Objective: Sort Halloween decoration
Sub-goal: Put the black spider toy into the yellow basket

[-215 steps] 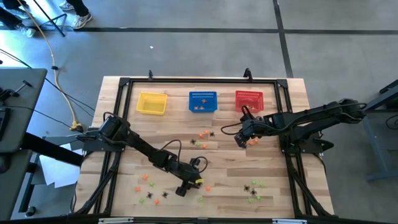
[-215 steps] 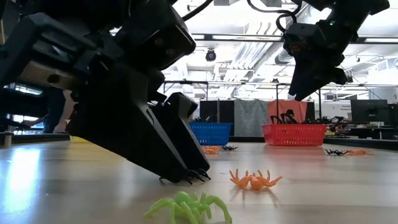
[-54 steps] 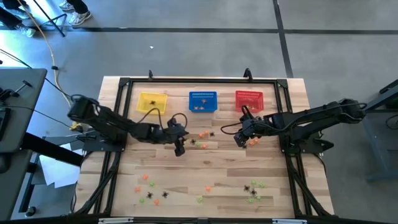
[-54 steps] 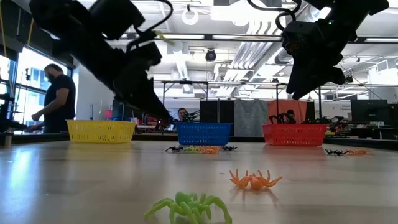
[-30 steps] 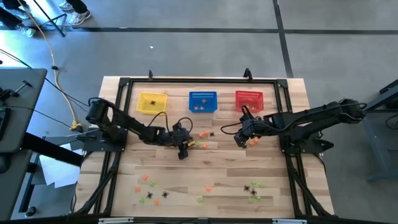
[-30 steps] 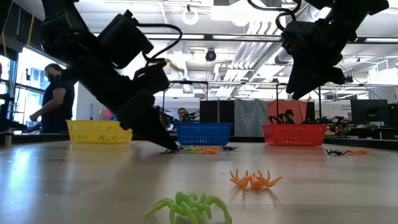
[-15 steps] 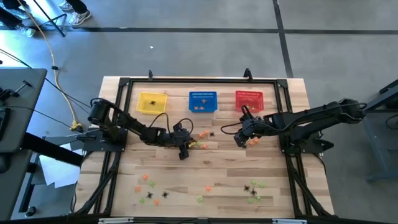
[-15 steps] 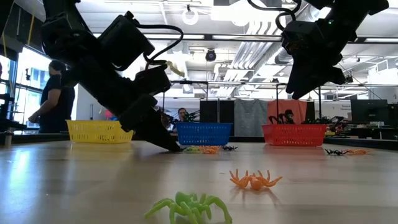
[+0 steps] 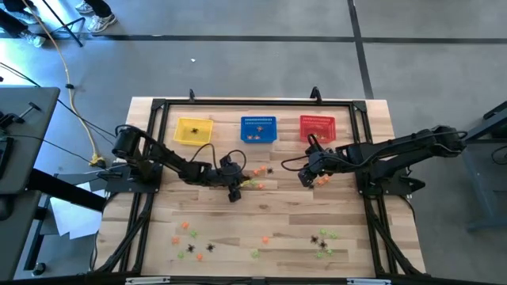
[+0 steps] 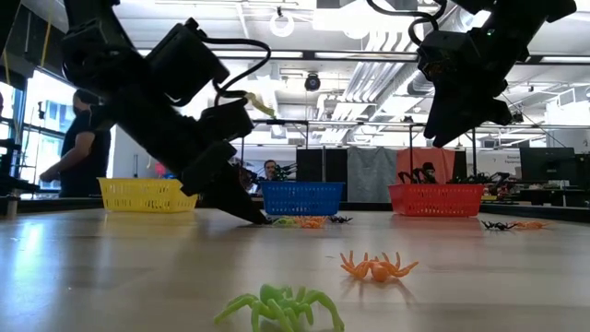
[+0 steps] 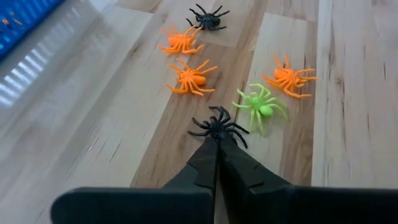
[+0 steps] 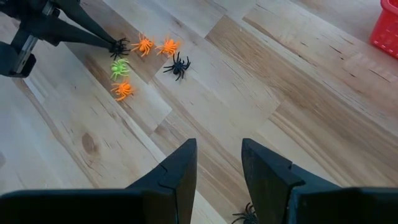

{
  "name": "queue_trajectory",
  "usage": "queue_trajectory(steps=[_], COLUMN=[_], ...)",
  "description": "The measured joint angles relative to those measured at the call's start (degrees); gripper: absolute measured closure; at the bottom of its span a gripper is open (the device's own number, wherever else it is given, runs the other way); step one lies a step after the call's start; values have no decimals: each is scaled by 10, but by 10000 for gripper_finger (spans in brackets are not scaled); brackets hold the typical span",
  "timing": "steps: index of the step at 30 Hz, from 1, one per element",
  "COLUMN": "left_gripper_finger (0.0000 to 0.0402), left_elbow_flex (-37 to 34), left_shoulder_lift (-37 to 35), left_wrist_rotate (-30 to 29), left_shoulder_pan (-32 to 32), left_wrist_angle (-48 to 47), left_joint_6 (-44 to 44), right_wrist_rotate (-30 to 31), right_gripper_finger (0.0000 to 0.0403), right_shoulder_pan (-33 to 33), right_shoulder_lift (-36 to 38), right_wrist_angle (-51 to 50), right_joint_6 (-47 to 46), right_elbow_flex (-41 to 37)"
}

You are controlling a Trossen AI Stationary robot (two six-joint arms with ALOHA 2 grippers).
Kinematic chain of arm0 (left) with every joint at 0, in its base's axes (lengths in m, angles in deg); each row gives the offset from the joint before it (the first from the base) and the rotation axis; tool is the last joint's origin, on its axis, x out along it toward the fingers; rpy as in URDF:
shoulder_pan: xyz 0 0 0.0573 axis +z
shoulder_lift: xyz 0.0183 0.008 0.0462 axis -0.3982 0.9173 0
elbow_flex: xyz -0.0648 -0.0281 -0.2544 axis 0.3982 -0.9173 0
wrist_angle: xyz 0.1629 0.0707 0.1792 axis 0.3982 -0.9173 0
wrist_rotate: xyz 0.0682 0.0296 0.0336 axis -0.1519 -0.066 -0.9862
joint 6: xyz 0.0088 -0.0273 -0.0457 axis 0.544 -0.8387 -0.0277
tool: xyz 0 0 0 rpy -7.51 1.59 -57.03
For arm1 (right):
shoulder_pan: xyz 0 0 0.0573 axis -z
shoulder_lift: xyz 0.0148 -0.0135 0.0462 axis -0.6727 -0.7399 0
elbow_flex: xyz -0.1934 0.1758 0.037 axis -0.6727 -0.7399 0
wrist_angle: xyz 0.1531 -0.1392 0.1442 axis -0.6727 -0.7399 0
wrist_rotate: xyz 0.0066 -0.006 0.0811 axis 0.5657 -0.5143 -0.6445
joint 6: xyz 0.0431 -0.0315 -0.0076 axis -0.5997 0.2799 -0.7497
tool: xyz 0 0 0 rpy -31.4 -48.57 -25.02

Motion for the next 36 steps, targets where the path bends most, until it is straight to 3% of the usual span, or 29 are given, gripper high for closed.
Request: queue_trajectory(steps=[7, 19, 30, 36], left_gripper_finger=[401, 401, 401, 401], left_elbow_flex=[-2, -2, -2, -7], left_shoulder_lift=[-22, -150, -368, -460], left_wrist_rotate=[-4, -110, -316, -354], left_shoulder_pan=[-3, -27, -44, -2], left_wrist_angle=[-12, -127, -444, -631], left_joint_6=[-12, -11, -74, -161], right_wrist_rotate=[0, 0, 0, 0], right_gripper_finger=[279, 279, 279, 279], right_shoulder_pan=[0, 0, 0, 0], right_shoulder_lift=[0, 0, 0, 0], right_wrist_angle=[0, 1, 2, 2], right_joint_6=[0, 0, 0, 0], right_elbow_flex=[0, 0, 0, 0])
